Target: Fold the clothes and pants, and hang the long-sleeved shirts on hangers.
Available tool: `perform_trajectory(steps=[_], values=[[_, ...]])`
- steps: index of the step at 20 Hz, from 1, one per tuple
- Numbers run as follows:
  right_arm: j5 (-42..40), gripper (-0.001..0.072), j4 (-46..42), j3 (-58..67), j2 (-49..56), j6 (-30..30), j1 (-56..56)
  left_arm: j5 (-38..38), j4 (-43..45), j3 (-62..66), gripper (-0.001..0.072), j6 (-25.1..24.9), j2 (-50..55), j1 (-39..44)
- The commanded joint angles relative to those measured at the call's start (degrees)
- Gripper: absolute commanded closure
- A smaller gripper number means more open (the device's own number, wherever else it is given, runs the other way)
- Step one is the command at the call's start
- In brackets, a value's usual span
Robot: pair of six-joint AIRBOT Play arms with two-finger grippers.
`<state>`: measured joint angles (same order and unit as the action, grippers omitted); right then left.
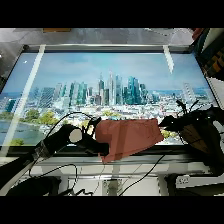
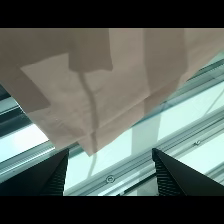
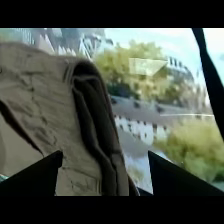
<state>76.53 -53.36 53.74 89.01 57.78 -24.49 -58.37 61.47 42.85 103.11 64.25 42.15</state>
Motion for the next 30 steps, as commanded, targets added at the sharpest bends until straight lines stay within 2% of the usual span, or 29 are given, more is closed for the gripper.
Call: perform_trajectory(steps=[1, 3, 6, 8, 10, 11, 13, 15, 16, 17, 18, 20, 23, 25, 28, 30], values=[[-4.6, 0.0099, 1.9, 0.3, 2.1, -2.1, 2.6, 2.3, 0.0, 0.0, 0.0107, 0.0, 0.0, 0.0], [-7.0, 0.0100, 0.1, 0.3, 2.1, -1.9, 4.2, 3.1, 0.0, 0.0, 0.0107, 0.0, 0.0, 0.0], [-6.4, 0.0112, -0.7, 0.2, 2.5, -2.0, 6.8, 3.1, 0.0, 0.0, 0.0108, 0.0, 0.0, 0.0], [-3.8, 0.0162, -0.6, 0.2, 3.8, -2.7, 9.1, 3.5, 0.0, 0.0, 0.0107, 0.0, 0.0, 0.0], [0.9, 0.0173, -0.5, 0.2, 5.6, -5.9, 11.5, 3.7, 0.0, 0.0, 0.0107, 0.0, 0.0, 0.0], [3.3, 0.0202, -0.4, 0.2, 6.4, -7.5, 12.5, 3.7, 0.0, 0.0, 0.0107, 0.0, 0.0, 0.0], [4.8, 0.0224, 0.7, 0.2, 7.1, -10.2, 13.7, 3.8, 0.0, 0.0, 0.0107, 0.0, 0.0, 0.0], [4.9, 0.0336, 5.4, 0.1, 7.1, -11.3, 14.4, 3.8, 0.1, 0.0, 0.0107, 0.0, 0.0, 0.0], [5.0, 0.0337, 8.8, 0.1, 7.1, -12.7, 14.8, 4.2, 0.1, 0.0, 0.0107, 0.0, 0.0, 0.0], [5.1, 0.0414, 11.5, 0.1, 7.1, -13.8, 15.2, 4.7, 0.1, 0.0, 0.0107, 0.0, 0.0, 0.0], [5.2, 0.0547, 14.0, 0.2, 7.1, -14.0, 15.6, 5.1, 0.1, 0.0, 0.0107, 0.0, 0.0, 0.0], [5.6, 0.0689, 17.4, 0.3, 6.9, -14.1, 16.0, 6.6, 0.5, 0.0, 0.0108, 0.0, 0.0, -0.1], [7.0, 0.0690, 23.4, 0.5, 5.4, -16.1, 16.1, 7.6, 6.2, 0.1, 0.0107, 0.0, 0.0, -0.3], [5.5, 0.0691, 23.4, 2.6, 1.5, -15.8, 16.1, 7.5, 8.5, 1.0, 0.0108, -0.7, -0.3, -1.2], [-1.5, 0.0691, 20.5, 10.4, -6.7, -9.6, 15.4, 7.7, 9.0, 4.2, 0.0108, -2.4, -1.6, -2.4], [-8.1, 0.0690, 15.0, 17.3, -11.9, -3.9, 14.1, 8.1, 9.0, 6.5, 0.0108, -3.5, -2.6, -2.8]])
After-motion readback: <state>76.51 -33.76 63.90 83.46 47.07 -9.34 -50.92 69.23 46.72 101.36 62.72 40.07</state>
